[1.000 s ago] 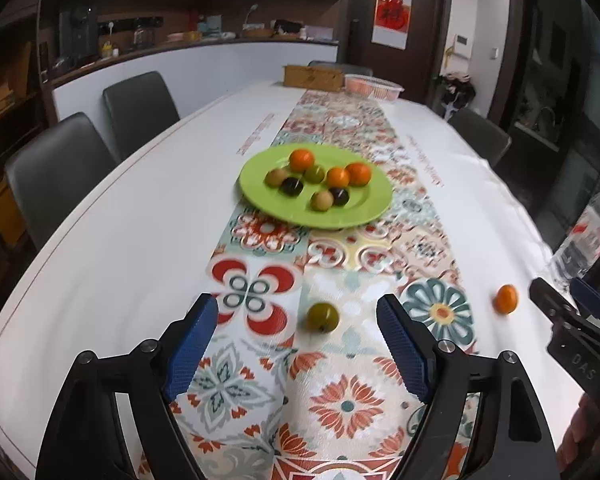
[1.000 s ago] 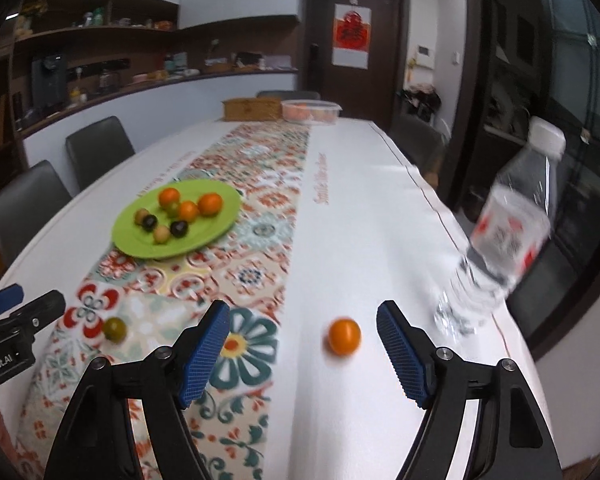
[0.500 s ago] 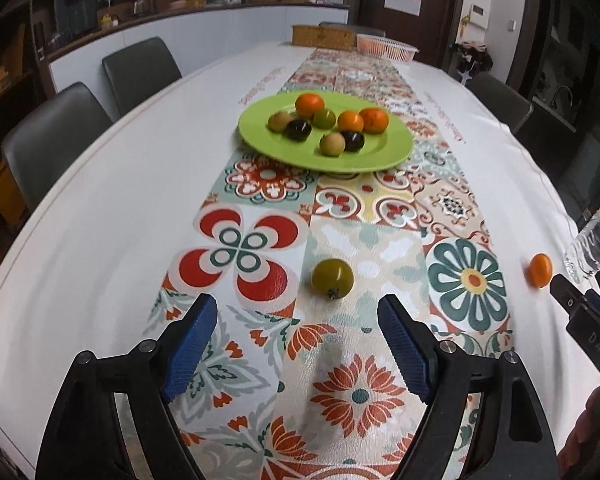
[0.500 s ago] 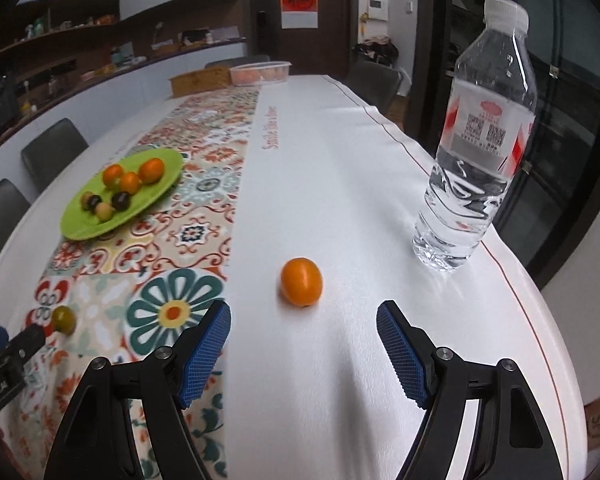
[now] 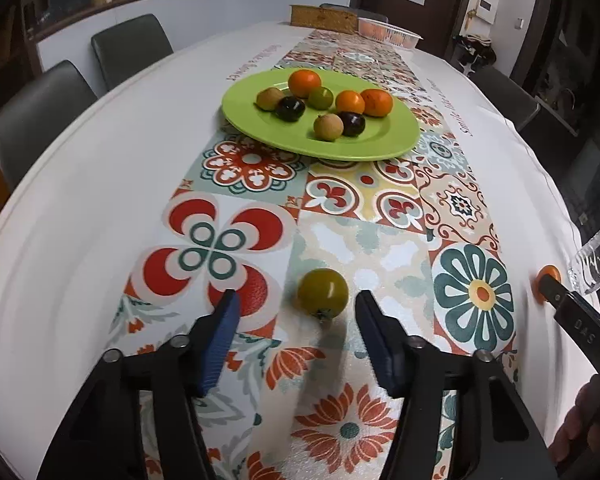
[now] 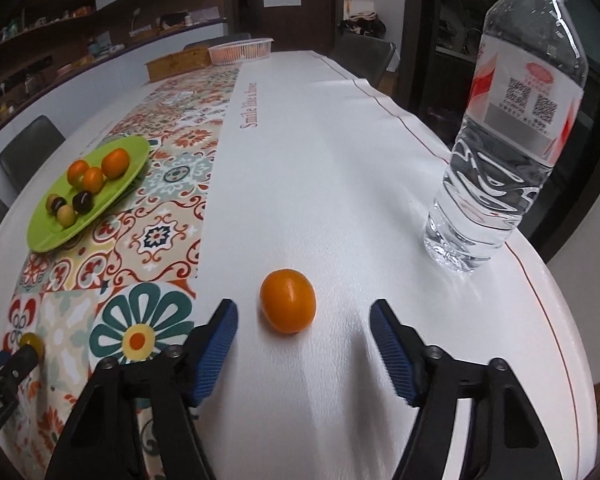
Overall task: Organize fruits
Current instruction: 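Grasp the green-yellow fruit with the left gripper while the right gripper grasps the small mandarin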
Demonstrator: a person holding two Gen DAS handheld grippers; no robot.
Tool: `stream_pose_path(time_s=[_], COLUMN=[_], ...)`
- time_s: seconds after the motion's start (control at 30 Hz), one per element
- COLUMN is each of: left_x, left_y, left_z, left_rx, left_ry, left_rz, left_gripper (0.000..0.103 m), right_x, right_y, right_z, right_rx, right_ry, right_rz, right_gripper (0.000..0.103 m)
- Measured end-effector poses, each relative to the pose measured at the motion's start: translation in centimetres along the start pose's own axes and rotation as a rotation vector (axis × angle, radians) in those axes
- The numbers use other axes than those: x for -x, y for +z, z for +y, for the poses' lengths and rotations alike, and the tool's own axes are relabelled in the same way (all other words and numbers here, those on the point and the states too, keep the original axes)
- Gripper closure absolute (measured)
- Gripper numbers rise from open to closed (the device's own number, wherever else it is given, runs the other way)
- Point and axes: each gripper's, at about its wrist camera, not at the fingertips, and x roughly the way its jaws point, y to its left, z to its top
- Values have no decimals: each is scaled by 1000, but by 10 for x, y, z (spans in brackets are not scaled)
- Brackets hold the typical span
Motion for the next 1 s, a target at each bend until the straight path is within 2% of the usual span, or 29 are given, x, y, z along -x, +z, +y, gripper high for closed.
stream_pose_path(time_s=[0.03,0.1,0.2,0.3,0.53,1.0], left_x=[-1,-4,-7,-9,-9,21], left_y=[0,1,2,2,3,0], left_z=[0,-1,-2,-4,-3,-5], left_rx=[-1,-3,-6,-16,-23,-79], left_ry=[-5,-17,-36,-40,-47,-91], left_rz=[3,10,19,21,20,-51], left_gripper=[53,62,69,73,76,76], right_x=[-2,-5,-9,-12,-16,21], right_y=[1,1,2,3,6,-1], right_z=[0,1,2,3,6,19], right_rx=[0,3,6,14,32,86], right_ry=[2,7,16,15,26,146], right_rz=[4,12,23,24,31,-20], right_gripper=[39,42,50,52,71,71])
